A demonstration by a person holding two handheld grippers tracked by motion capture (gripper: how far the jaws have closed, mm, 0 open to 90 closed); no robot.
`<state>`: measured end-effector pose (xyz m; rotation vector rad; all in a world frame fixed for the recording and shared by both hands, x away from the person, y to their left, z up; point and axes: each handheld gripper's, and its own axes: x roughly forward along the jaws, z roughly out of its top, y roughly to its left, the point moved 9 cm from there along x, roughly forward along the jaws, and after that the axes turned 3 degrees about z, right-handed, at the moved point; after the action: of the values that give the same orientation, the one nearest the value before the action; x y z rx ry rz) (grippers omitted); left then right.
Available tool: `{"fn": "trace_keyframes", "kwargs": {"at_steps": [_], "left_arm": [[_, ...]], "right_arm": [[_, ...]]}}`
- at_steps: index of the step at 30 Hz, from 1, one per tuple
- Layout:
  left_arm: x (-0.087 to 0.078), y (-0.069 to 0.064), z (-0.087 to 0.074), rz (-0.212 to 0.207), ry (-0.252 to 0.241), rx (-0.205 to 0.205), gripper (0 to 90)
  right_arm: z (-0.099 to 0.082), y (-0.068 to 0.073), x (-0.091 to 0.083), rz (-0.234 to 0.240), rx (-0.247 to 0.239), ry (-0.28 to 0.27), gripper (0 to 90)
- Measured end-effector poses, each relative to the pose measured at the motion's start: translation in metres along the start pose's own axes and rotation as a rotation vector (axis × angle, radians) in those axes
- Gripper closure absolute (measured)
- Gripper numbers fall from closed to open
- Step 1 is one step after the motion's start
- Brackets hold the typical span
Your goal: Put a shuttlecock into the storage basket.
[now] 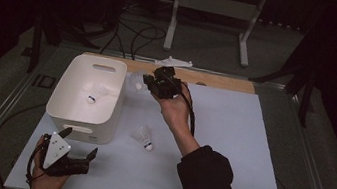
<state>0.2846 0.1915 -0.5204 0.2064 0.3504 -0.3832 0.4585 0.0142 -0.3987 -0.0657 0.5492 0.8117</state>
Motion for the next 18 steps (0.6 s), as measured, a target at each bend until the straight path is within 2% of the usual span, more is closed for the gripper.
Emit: {"fn": "trace_keyframes", "kwargs": {"at_steps": [18], "left_arm": [[0.0, 0.0, 0.0, 0.0, -0.002, 0.0, 0.2]], "right_arm": [[0.003, 0.011, 0.003, 0.042, 0.003, -0.004, 89.4]]}}
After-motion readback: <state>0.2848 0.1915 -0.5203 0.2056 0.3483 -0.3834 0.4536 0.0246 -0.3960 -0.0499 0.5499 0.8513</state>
